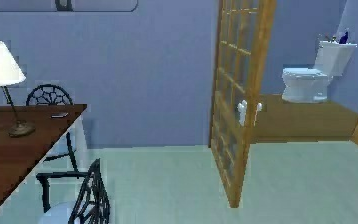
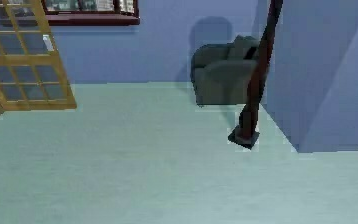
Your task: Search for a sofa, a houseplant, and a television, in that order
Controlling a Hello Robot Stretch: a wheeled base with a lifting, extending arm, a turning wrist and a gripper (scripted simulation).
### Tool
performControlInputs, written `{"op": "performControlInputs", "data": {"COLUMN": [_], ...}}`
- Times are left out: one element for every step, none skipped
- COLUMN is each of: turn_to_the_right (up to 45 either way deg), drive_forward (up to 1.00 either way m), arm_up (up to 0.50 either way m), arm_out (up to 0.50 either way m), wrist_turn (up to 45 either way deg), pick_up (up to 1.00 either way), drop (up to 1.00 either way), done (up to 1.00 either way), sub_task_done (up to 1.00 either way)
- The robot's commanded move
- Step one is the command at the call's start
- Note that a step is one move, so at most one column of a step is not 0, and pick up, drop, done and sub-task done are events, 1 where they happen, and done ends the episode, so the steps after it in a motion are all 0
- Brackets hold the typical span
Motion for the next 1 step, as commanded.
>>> {"op": "performControlInputs", "data": {"turn_to_the_right": [45.0], "drive_forward": [0.0], "arm_up": [0.0], "arm_out": [0.0], "wrist_turn": [0.0], "pick_up": [0.0], "drop": [0.0], "done": [0.0], "sub_task_done": [0.0]}}
